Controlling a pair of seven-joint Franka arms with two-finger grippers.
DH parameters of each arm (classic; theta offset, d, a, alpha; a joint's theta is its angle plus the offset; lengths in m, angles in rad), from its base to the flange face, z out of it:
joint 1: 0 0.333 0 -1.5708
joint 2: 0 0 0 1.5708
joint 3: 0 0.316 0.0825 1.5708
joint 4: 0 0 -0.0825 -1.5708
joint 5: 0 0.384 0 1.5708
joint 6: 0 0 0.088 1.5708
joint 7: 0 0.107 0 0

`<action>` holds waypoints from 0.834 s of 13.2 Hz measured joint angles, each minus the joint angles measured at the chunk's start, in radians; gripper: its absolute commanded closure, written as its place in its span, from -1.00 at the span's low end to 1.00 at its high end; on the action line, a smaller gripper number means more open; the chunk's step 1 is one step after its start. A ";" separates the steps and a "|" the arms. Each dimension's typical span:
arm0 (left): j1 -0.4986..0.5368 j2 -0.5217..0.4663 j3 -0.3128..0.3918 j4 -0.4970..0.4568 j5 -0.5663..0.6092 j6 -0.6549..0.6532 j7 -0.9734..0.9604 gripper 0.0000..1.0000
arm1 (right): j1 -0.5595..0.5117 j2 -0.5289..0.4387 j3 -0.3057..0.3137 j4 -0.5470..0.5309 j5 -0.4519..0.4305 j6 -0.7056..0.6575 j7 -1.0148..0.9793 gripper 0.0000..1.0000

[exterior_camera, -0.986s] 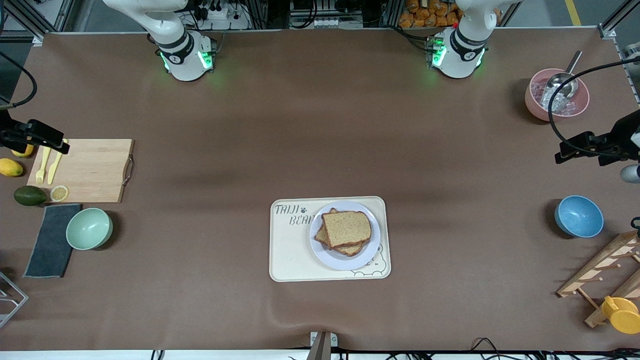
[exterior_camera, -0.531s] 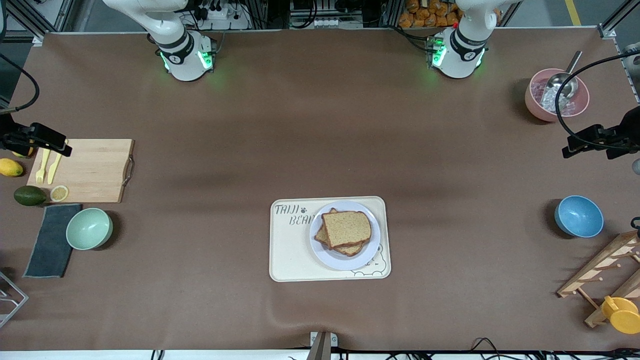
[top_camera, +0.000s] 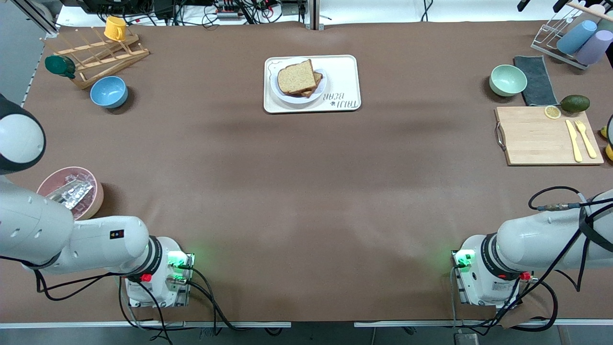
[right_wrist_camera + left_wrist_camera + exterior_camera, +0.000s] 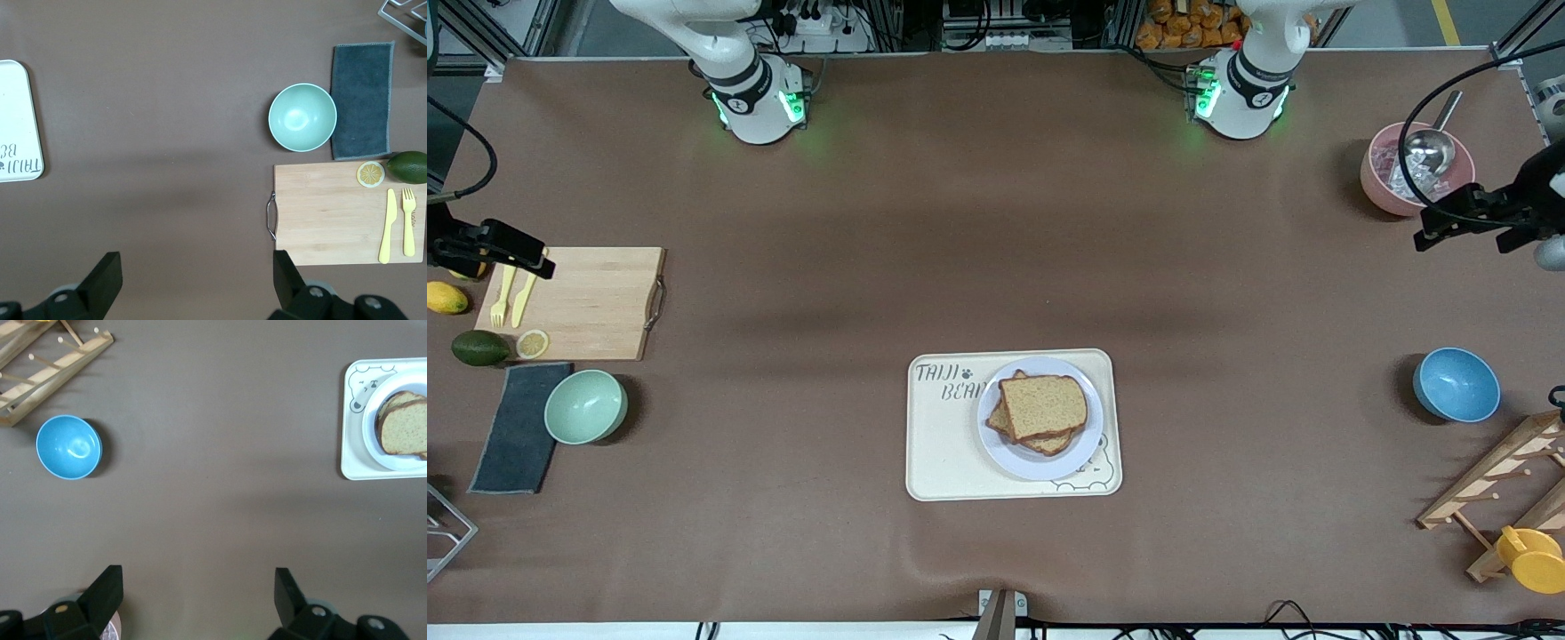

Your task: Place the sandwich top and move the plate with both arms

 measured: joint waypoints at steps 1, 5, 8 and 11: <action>-0.017 -0.011 0.020 -0.015 0.000 0.000 -0.001 -1.00 | 0.000 0.000 0.000 0.000 0.000 0.000 0.000 -1.00; -0.025 -0.027 0.030 -0.028 0.000 0.001 -0.002 -1.00 | 0.000 0.000 0.000 0.001 0.001 0.000 0.000 -1.00; -0.027 -0.027 0.030 -0.019 0.000 0.003 -0.008 -1.00 | 0.000 0.001 0.000 0.002 0.001 0.000 0.000 -1.00; -0.029 -0.026 0.030 -0.018 0.000 0.002 -0.010 -1.00 | 0.000 0.001 0.000 0.002 0.001 0.000 0.000 -1.00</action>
